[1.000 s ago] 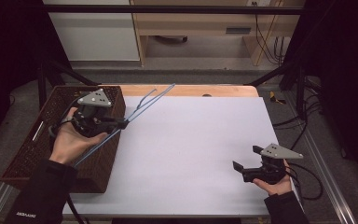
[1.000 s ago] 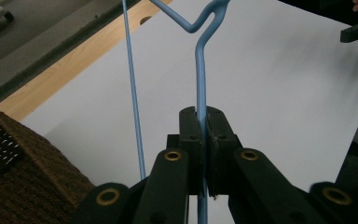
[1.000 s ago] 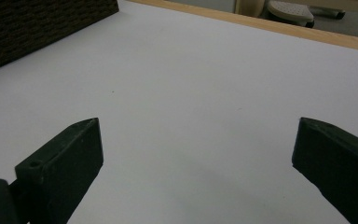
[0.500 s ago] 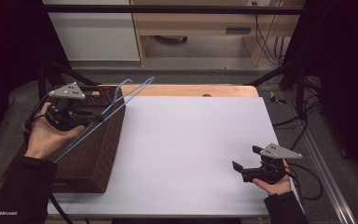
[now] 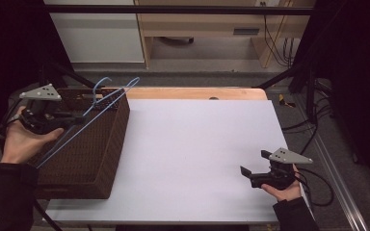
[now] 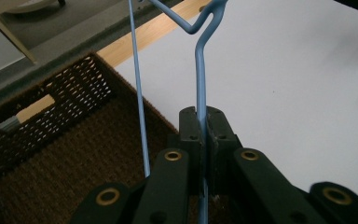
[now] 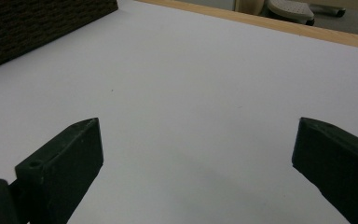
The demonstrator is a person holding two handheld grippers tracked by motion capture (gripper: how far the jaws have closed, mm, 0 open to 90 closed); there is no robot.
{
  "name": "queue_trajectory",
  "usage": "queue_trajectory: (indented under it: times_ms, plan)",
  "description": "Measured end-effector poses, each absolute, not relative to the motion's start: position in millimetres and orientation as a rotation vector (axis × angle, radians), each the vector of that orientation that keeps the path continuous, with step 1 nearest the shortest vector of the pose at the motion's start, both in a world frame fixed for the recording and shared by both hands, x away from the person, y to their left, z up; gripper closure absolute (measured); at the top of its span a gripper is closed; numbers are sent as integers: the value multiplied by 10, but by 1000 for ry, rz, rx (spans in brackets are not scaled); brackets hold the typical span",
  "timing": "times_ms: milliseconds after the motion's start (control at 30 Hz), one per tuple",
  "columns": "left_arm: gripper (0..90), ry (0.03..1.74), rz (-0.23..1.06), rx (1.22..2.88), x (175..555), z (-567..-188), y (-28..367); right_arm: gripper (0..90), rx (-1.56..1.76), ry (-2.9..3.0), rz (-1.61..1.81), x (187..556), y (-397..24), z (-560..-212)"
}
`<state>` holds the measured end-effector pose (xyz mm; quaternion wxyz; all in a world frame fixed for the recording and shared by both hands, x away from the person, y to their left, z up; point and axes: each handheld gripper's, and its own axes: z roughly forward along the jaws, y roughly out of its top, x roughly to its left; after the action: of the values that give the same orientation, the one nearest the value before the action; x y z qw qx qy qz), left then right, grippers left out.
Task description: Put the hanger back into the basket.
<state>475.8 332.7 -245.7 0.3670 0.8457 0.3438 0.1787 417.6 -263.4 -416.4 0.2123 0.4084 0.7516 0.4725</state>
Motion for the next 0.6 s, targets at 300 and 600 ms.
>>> queue_trajectory:
  times_ms: [300, 600]
  plan:
    - [872, 942, 453, 2160, 4748, -2590, 3652, 22, 1137, 2086, 1309, 4179, -2633, -4165]
    - [872, 989, 453, 2152, 4748, -2724, 3907, 22, 1134, 2086, 1305, 4181, -2634, -4166]
